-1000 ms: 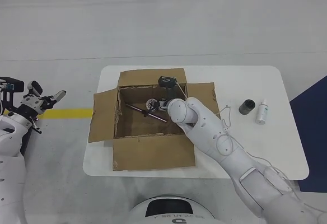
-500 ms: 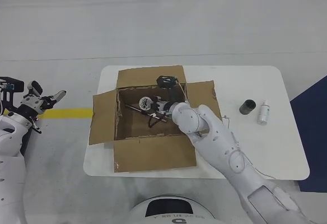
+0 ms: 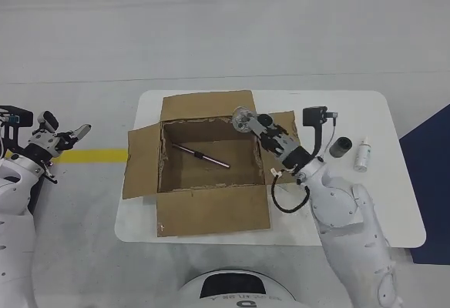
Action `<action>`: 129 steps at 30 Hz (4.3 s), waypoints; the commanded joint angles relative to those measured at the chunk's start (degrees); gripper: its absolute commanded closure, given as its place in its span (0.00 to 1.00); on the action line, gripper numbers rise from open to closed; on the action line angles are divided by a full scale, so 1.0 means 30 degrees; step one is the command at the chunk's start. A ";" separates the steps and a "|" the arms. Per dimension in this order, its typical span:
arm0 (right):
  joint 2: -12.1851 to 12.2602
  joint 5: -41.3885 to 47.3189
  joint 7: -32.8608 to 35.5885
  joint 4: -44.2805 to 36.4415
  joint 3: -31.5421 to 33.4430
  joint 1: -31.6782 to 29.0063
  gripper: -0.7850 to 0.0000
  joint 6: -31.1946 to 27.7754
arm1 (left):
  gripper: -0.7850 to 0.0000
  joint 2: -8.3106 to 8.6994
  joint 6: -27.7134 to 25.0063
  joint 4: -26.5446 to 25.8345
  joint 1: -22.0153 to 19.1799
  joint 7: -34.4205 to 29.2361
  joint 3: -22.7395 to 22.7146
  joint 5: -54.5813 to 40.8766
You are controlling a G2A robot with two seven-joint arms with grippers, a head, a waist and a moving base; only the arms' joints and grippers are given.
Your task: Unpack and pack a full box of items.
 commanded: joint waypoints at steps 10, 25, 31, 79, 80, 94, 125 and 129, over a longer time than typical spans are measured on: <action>0.0208 0.1658 -0.1527 -0.1692 0.3037 -0.2651 1.00 -0.0548 | 0.00 0.0000 0.0000 0.0000 0.0000 0.0000 0.0000 0.0001; 0.0589 0.6987 0.1013 -0.0022 0.8180 -0.5328 1.00 -0.1151 | 0.00 0.0000 0.0000 0.0000 0.0000 0.0000 0.0000 0.0001; 0.0843 0.7946 0.2890 0.1458 1.1017 -0.6611 1.00 0.0471 | 0.00 0.0000 0.0000 0.0000 0.0000 0.0000 0.0000 0.0001; 0.1559 0.8897 0.5650 -0.2479 1.0525 -0.7255 0.00 0.1185 | 0.00 0.0000 0.0000 0.0000 0.0000 0.0000 0.0000 0.0001; 0.1572 0.8604 0.5846 -0.3087 1.0026 -0.7224 0.00 0.0980 | 0.00 0.0000 0.0000 0.0000 0.0000 0.0000 0.0000 0.0001; 0.1689 0.5987 0.6642 -0.4916 0.6843 -0.6136 0.00 0.0307 | 0.00 0.0000 0.0000 0.0000 0.0000 0.0000 0.0000 0.0001; -0.2339 -0.9165 1.5624 0.9942 -1.7016 1.7138 0.31 0.2063 | 0.00 0.0000 0.0000 0.0000 0.0000 0.0000 0.0000 0.0001; -0.3161 -0.8078 1.5034 1.2629 -1.7780 1.8028 0.31 0.1604 | 0.00 0.0000 0.0000 0.0000 0.0000 0.0000 0.0000 0.0001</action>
